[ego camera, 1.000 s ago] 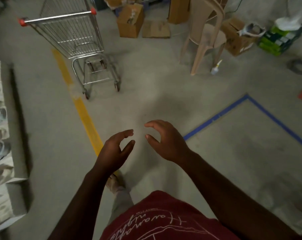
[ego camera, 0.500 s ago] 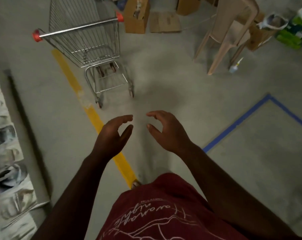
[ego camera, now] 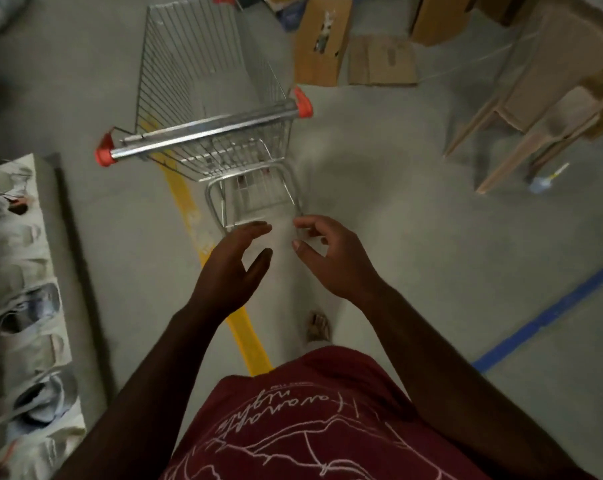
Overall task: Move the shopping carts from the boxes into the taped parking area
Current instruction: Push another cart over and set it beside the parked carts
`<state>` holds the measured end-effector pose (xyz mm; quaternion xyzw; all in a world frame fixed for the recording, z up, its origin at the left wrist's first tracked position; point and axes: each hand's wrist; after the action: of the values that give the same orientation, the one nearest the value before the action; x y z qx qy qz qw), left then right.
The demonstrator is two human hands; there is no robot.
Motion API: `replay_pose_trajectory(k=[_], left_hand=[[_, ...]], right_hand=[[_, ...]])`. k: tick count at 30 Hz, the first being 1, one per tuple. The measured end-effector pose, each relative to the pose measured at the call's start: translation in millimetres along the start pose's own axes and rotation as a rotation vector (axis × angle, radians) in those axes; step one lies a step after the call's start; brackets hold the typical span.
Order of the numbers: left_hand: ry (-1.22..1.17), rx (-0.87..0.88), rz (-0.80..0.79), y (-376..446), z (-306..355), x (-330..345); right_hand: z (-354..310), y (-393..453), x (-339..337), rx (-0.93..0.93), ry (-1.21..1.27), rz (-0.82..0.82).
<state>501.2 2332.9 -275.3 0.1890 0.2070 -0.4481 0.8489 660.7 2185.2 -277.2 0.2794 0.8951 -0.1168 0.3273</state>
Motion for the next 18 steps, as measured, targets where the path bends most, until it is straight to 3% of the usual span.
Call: replay_pose_trajectory(k=[6, 12, 14, 18], left_hand=[[0.051, -0.007, 0.05, 113, -18, -36], [0.206, 0.005, 0.03, 195, -85, -72], [0.291, -0.05, 0.025, 218, -108, -87], [0.489, -0.25, -0.164, 265, -155, -115]], right_hand=[[-8, 128, -19, -0.064, -0.031, -0.011], [-23, 215, 4, -0.098, -0.031, -0.048], [-29, 244, 13, -0.1, -0.046, -0.024], [-44, 310, 34, -0.116, -0.162, 0.063]])
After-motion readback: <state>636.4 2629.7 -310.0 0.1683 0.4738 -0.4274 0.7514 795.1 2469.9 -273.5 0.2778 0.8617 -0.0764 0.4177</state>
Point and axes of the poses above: each hand's wrist, its own y-axis towards the middle knuckle, its own x-axis out of the palm, z = x × y, and after that the axes turned 14 degrees about -y, right-handed
